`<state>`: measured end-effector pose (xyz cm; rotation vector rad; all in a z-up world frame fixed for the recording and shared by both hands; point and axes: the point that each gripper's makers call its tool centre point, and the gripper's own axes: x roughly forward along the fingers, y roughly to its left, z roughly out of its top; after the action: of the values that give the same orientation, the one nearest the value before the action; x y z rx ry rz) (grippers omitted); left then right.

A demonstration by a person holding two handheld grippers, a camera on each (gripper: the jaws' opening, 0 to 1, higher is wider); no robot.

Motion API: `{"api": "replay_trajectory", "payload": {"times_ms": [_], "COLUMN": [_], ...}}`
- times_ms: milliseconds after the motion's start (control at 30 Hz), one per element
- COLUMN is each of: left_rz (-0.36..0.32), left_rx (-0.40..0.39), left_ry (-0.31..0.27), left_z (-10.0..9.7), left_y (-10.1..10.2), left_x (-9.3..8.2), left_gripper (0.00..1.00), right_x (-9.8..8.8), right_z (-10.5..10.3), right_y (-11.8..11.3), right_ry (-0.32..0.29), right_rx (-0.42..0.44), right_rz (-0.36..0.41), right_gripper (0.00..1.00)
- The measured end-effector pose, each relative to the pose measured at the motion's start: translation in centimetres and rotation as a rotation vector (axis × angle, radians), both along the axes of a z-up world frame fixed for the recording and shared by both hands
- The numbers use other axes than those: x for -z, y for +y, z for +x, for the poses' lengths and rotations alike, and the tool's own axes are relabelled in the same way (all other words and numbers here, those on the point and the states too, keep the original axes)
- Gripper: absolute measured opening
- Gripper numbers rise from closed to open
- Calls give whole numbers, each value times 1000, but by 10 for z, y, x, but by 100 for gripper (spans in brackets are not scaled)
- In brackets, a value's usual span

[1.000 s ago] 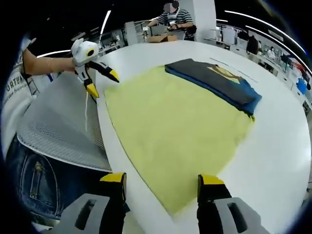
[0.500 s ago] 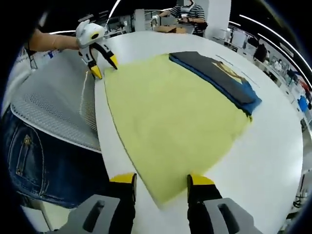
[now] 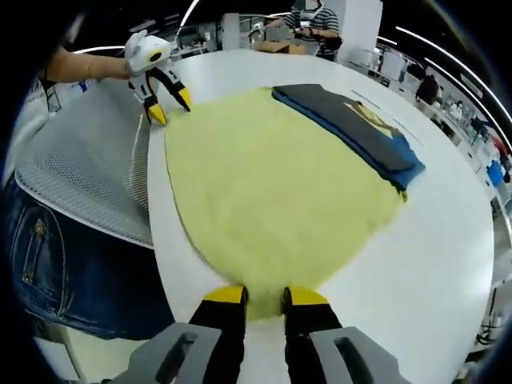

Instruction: Fold the garment on the visible template until the final outline fits inside the template.

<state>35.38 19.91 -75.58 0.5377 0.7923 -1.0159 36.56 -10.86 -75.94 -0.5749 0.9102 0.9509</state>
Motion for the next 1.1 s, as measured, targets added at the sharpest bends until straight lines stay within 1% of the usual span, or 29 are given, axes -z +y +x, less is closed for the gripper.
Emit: {"api": "replay_trajectory", "payload": {"times_ms": [100, 300, 367, 467, 533, 633, 867, 933, 1100], "left_rz": [13, 27, 38, 27, 23, 7, -19, -13, 6], "left_rx": [14, 18, 19, 5, 1, -3, -40, -65, -73], "left_ry": [-11, -19, -27, -24, -40, -47, -44, -33, -31], "left_z": [-1, 3, 5, 6, 7, 6, 3, 2, -2], "left_y": [-2, -2, -2, -2, -2, -2, -1, 2, 5], "left_x": [1, 2, 2, 0, -4, -11, -18, -17, -17], "left_gripper": [13, 5, 4, 2, 2, 1, 1, 1, 1], "right_x": [0, 0, -1, -3, -4, -6, -14, -15, -17], "right_z": [1, 5, 6, 9, 8, 5, 0, -1, -8], "right_y": [0, -1, -1, -1, -2, -3, -2, -1, 0], "right_ry": [5, 0, -1, -10, -6, 0, -8, -9, -9], "right_rx": [4, 10, 15, 25, 29, 32, 48, 55, 64], "right_rz": [4, 1, 4, 10, 17, 22, 39, 46, 53], "right_gripper": [7, 2, 0, 0, 0, 0, 0, 0, 0]}}
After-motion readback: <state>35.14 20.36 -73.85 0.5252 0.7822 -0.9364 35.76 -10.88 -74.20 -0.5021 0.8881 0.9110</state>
